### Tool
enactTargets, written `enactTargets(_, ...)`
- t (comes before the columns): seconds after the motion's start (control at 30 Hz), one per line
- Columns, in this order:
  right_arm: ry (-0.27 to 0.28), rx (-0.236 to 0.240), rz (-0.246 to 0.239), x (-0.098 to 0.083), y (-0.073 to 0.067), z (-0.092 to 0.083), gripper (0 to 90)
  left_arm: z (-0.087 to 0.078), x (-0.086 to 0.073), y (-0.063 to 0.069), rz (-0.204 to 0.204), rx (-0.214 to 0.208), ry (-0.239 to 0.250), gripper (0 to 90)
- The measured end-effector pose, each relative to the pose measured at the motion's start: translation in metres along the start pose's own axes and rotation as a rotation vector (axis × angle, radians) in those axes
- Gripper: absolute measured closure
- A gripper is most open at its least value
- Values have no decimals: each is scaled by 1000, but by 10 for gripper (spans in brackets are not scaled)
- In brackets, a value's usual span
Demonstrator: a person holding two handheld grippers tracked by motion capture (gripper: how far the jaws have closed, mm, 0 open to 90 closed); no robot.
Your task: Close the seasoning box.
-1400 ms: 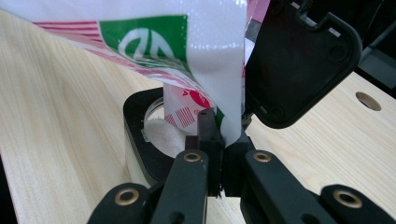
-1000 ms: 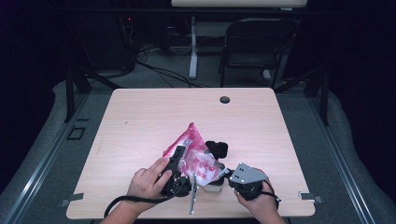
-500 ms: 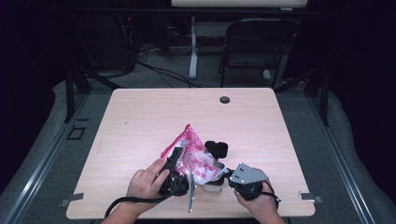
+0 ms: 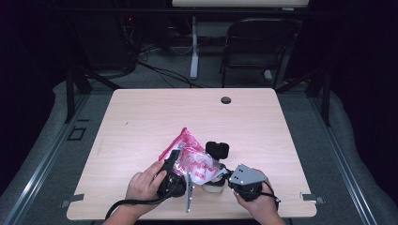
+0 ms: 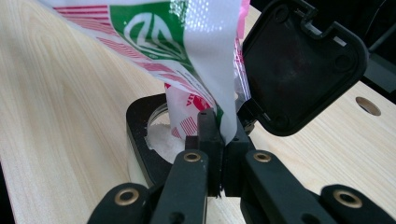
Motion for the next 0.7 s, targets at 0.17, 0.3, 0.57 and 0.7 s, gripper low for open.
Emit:
enactTargets(0.17, 3, 2, 5, 0, 0, 0, 892, 1, -1, 2, -7, -4, 3, 748)
enactTargets(0.3, 2, 0, 3, 0, 0, 0, 892, 2, -2, 4, -28, -26, 0, 748)
enactTargets(0.57, 7, -3, 4, 1, 0, 0, 891, 3, -6, 7, -68, -56, -2, 749)
enactTargets(0.7, 8, -4, 4, 1, 0, 1, 891, 4, -8, 9, -82, -72, -4, 749)
Point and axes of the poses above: each handheld gripper's, and its own axes: z roughly forward along the jaws, x roughly out of its top, y roughly to its right, the point moved 4 cm from there along z, roughly forward along the jaws, and after that the axes turned 8 degrees about z, right-handed, at the moved point
